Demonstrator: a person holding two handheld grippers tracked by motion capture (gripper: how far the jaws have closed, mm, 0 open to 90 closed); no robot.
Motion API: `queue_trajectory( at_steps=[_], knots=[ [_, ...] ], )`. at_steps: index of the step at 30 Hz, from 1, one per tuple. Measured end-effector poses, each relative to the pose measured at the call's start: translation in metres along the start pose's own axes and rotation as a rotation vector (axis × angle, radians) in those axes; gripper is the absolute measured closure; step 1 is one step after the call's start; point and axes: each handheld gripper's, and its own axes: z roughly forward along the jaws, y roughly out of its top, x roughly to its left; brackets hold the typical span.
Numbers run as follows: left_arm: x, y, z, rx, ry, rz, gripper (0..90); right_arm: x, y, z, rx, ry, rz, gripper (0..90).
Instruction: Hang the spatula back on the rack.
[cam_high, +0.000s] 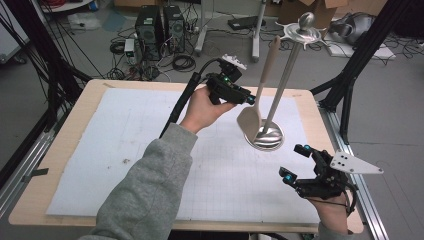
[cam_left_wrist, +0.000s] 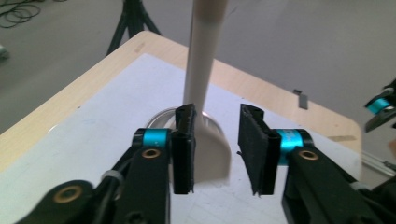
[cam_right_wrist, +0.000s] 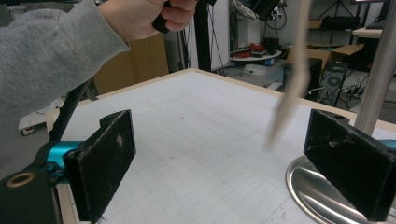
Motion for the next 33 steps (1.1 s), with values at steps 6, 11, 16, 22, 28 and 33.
queue_trajectory(
  at_steps=[6,11,16,22,28,33],
  knots=[
    [0.002,-0.007,-0.009,-0.028,-0.020,0.005,43.6,0.000,0.000,0.000,0.000,0.000,-0.001,8.1],
    [0.005,-0.014,-0.019,-0.018,-0.002,0.014,19.4,0.001,0.000,0.002,0.007,0.001,-0.005,8.1],
    [0.002,-0.024,-0.030,-0.052,0.001,0.026,12.7,0.002,0.000,0.004,0.012,0.001,-0.004,8.1],
    [0.000,-0.038,-0.045,-0.061,0.019,0.038,10.0,0.002,0.000,0.005,0.016,-0.003,-0.001,8.1],
    [0.002,-0.052,-0.064,-0.085,0.044,0.039,9.0,0.002,0.000,0.007,0.017,0.001,-0.007,8.1],
    [0.003,-0.062,-0.081,-0.100,0.075,0.023,9.0,0.002,-0.001,0.012,0.023,0.007,-0.007,8.1]
  ],
)
